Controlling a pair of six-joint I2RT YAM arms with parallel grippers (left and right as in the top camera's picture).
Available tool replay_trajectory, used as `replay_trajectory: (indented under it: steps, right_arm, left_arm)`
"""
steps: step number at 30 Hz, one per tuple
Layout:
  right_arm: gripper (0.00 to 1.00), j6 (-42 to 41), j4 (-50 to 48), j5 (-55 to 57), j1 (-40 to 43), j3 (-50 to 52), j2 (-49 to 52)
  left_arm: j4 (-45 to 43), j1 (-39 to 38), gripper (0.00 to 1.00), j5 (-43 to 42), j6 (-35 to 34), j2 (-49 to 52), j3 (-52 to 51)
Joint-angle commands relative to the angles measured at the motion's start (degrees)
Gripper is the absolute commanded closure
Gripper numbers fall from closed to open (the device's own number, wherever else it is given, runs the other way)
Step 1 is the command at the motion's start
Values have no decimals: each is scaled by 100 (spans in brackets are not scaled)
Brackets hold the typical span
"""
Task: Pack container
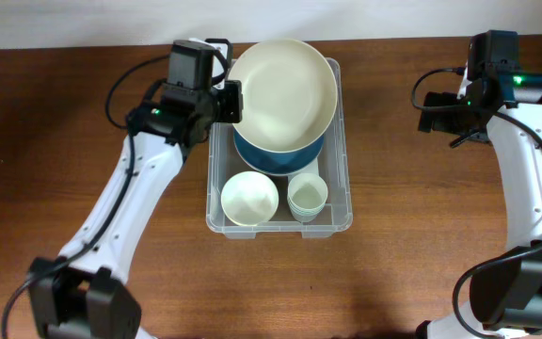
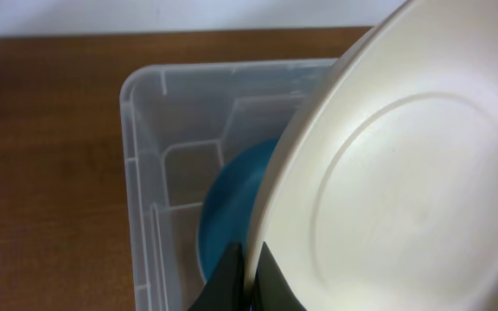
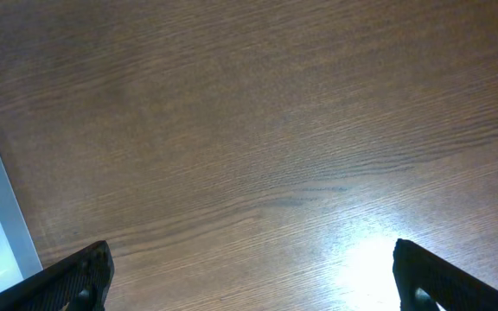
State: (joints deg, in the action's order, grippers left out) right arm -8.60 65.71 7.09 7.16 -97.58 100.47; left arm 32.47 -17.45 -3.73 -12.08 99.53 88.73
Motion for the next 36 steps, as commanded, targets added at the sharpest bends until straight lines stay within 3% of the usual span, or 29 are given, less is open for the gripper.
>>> replay_trajectory:
  steps: [1,12,14,16,17,26,36]
  right_arm:
    - [1,-7,0,70,37,-13,20]
    - [1,-7,0,70,37,-13,20]
    - [1,-4,0,70,37,-13,20]
    - [1,-7,0,70,37,-13,20]
    - [1,-4,0,70,37,-13,20]
    - [1,-7,0,70,37,-11,20]
    - [1,-7,0,70,37,-13,20]
  left_arm:
    - [-133,20,100,162,-208,284,37]
    - [-234,20,98,7,-205,614,37]
    - [-282,20,87,9,-203,612,37]
    - [-334,26,64,9,-203,608,44]
    - [-334,37,58,9,-203,599,68]
    - [-243,352,57,-203,-201,254,474]
    - [474,1497,58,-205,-201,-57,483]
